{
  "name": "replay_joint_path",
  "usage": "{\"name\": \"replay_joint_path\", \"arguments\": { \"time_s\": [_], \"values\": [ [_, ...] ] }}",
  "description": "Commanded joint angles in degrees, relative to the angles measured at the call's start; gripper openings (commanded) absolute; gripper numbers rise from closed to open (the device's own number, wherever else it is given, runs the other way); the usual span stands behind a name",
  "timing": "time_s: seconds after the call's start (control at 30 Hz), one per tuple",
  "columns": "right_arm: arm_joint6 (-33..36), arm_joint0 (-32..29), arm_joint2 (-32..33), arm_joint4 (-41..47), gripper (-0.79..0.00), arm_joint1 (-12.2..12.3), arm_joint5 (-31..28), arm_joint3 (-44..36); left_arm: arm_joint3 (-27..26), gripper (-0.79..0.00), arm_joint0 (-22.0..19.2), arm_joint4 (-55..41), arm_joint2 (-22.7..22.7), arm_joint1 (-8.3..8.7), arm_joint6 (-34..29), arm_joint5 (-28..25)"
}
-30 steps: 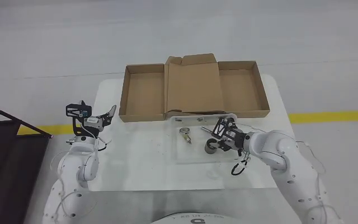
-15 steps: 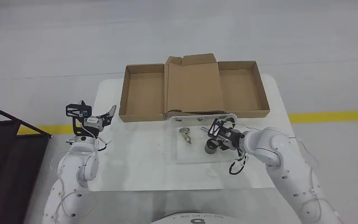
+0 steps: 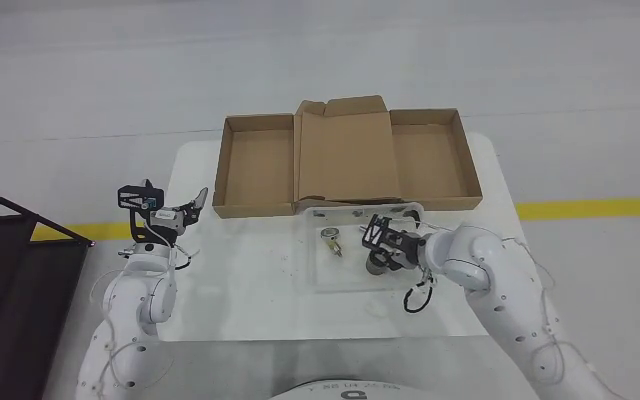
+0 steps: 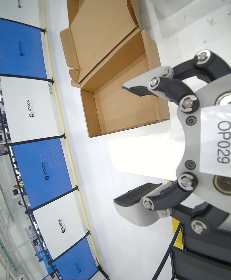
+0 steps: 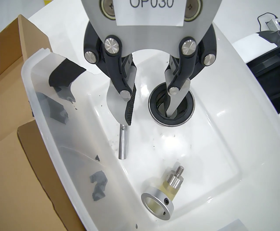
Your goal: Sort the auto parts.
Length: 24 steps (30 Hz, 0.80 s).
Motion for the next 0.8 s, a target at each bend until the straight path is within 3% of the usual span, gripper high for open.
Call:
{"name": "replay_joint_path", "arguments": {
  "time_s": [0.0,0.17,0.27,0.57,0.77],
  "values": [
    [0.6,0.8,-0.6,0.6,-0.489,0.0,0.4,0.6,0.0,0.0,0.0,0.0,0.0,0.0,0.0,0.0],
    [1.5,2.0,-1.9,1.2,-0.566,0.0,0.5,1.4,0.0,0.0,0.0,0.0,0.0,0.0,0.0,0.0],
    [1.4,2.2,-2.3,1.2,-0.785,0.1,0.8,1.6,0.0,0.0,0.0,0.0,0.0,0.0,0.0,0.0],
    [-5.7,-1.4,3.6,6.9,-0.785,1.1,1.1,-1.5,0.0,0.0,0.0,0.0,0.0,0.0,0.0,0.0],
    [-20.7,-6.8,11.9,19.9,-0.785,1.8,-1.9,-2.0,0.0,0.0,0.0,0.0,0.0,0.0,0.0,0.0]
  ]
}}
